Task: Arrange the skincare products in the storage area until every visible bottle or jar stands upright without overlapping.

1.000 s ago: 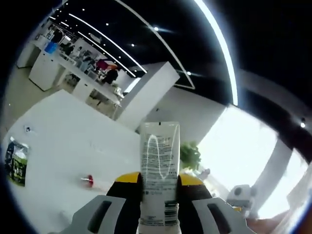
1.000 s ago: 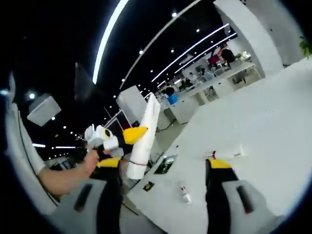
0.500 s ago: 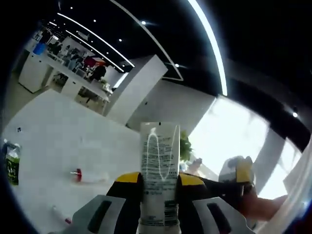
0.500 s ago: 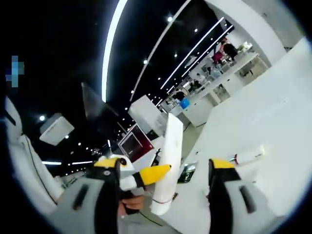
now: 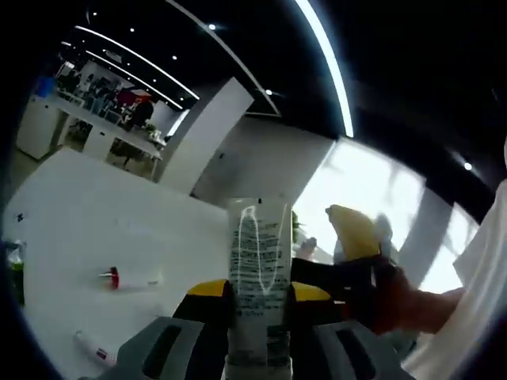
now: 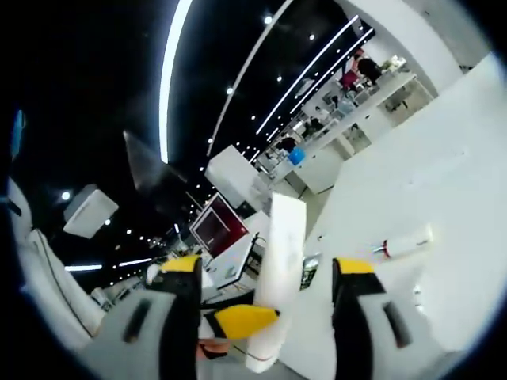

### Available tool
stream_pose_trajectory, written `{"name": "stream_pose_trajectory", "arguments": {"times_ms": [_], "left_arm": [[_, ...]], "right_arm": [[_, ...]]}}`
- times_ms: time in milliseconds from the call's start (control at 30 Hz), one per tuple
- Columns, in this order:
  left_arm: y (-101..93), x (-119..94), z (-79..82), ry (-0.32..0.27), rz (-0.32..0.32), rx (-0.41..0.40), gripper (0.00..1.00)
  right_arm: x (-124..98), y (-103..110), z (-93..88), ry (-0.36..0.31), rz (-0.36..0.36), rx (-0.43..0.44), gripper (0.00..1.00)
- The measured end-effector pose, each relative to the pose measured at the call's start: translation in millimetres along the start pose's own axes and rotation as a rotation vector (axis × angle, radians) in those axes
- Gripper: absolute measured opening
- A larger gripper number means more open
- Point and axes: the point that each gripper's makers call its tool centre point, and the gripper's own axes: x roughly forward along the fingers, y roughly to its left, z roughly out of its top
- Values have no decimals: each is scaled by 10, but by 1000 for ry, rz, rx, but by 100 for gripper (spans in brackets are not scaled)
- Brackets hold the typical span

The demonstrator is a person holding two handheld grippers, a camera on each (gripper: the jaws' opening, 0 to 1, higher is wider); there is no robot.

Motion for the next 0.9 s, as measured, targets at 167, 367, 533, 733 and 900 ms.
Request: {"name": "stream_pose_trajectory", "arguments": {"times_ms": [167, 367, 533, 733, 900], "left_arm": [[-123, 46, -65, 33, -32, 43, 28], [-298, 102, -156, 72, -87, 105, 28], [-388, 127, -237, 103, -115, 154, 28], [-457, 143, -298, 129, -135, 202, 28], [-471, 148, -348, 148, -132, 243, 28]], "right_arm": [[19, -30, -9, 7, -8, 15, 65], [23, -55, -35, 25, -15, 31, 55], [11, -85, -88, 48, -22, 42, 46], [-32, -156, -128, 66, -48, 51, 34], [-54, -191, -165, 80, -64, 69, 32]]}}
